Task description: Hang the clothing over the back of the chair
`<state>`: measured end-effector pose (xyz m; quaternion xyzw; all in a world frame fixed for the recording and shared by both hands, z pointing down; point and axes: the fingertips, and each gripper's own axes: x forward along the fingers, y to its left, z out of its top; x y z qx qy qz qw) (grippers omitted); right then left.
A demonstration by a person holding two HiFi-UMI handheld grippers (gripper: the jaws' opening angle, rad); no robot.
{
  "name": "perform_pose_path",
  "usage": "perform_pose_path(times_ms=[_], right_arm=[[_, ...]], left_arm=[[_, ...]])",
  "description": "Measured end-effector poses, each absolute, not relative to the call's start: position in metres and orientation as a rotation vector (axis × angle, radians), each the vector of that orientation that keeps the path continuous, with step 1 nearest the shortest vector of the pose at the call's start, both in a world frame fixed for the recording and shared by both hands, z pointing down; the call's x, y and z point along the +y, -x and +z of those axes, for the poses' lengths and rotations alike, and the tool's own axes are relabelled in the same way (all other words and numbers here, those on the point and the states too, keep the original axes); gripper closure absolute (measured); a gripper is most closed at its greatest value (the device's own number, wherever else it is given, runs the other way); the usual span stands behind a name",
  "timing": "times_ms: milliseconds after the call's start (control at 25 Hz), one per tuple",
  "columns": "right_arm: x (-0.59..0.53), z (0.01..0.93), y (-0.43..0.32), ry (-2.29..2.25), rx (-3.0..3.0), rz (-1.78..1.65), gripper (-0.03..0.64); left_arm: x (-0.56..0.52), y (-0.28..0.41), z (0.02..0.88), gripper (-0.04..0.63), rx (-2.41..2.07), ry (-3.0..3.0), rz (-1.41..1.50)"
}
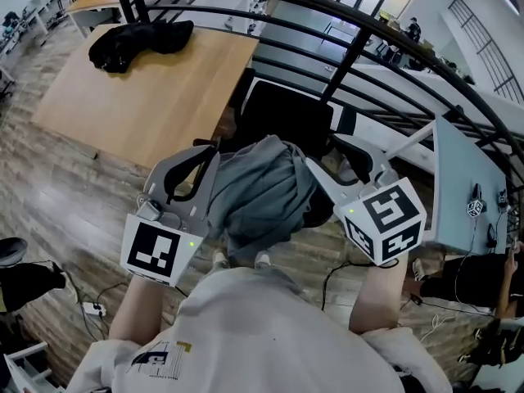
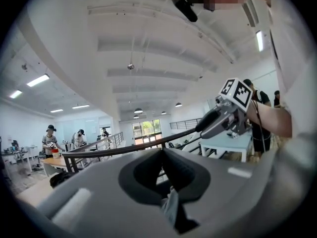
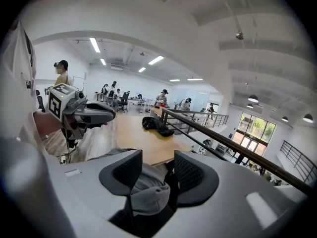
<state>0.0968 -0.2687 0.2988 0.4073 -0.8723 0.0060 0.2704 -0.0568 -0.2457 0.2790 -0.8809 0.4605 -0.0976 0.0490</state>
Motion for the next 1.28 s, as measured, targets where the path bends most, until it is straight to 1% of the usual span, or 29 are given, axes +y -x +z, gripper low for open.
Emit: perform_pose_path(times_ms=[280,480,560,720,960,1280], right_arm=[[-0.266,0.265,-0.073,-1.187,-2.480,-0.079,0.458],[-0.259,0.236,-0.056,-1.308,-2.628,-0.120,0.534],[-0.252,0.226,-0.051,-1.341,-2.670,-0.140,0.553],[-0.237,0.213,-0.042,-1.383,-2.709,-0.192,0.569],[-0.229,0.224,-0.042,-1.498,-2.714,-0.135,0.614],[-0.222,0.269,-0.033,-1.416,-2.667,0.033,0.615]], left_arm=[[-0.233,0.065,0.246,0.594,1.413,2.639,-0.234],[-0.226,0.071,0.232,0.594,1.416,2.602,-0.184],[-0.225,0.071,0.231,0.594,1.406,2.598,-0.180],[-0.224,0.067,0.234,0.594,1.396,2.606,-0.189],[-0.222,0.058,0.244,0.594,1.379,2.643,-0.181],[-0.219,0.040,0.283,0.594,1.375,2.763,-0.241]])
